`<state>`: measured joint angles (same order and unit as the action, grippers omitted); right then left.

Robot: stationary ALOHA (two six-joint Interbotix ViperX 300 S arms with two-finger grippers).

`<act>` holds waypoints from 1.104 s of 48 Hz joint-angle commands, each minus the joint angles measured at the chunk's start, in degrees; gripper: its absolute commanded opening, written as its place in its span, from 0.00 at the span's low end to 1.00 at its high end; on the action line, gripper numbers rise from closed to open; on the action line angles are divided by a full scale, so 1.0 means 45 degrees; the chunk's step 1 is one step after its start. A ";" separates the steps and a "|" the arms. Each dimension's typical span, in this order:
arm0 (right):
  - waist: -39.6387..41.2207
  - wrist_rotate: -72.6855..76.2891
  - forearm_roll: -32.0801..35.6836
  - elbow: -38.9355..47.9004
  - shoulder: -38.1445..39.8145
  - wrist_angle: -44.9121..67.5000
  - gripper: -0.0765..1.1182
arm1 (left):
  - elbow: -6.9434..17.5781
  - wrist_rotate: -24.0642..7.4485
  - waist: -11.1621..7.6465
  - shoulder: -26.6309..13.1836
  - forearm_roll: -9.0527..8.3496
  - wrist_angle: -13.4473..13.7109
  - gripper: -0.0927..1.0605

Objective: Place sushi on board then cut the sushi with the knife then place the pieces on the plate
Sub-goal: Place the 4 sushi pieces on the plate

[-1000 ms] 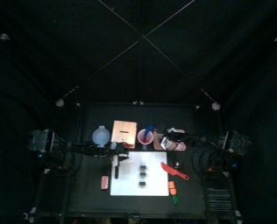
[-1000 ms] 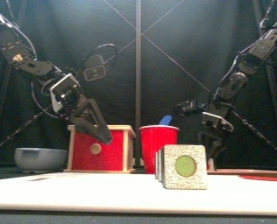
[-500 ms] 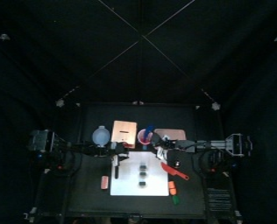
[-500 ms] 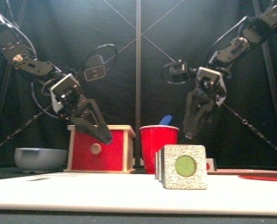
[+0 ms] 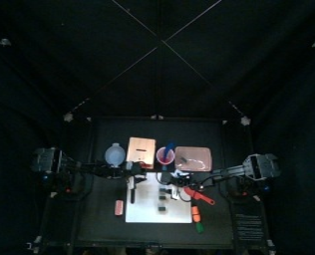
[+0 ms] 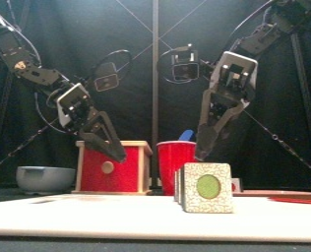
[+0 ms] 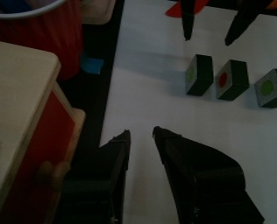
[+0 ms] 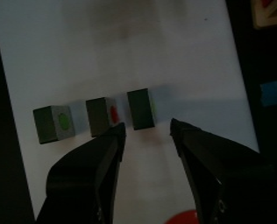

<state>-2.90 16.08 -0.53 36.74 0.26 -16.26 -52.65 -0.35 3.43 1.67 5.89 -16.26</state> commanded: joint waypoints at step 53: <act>0.0762 0.0020 0.0586 0.0020 0.0918 -0.0703 0.57 | 0.0176 -0.0020 0.0059 0.0098 0.0000 -0.0059 0.69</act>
<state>-1.67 16.08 2.29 35.77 -1.85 -18.63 -52.73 -0.35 3.52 1.67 5.89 -16.26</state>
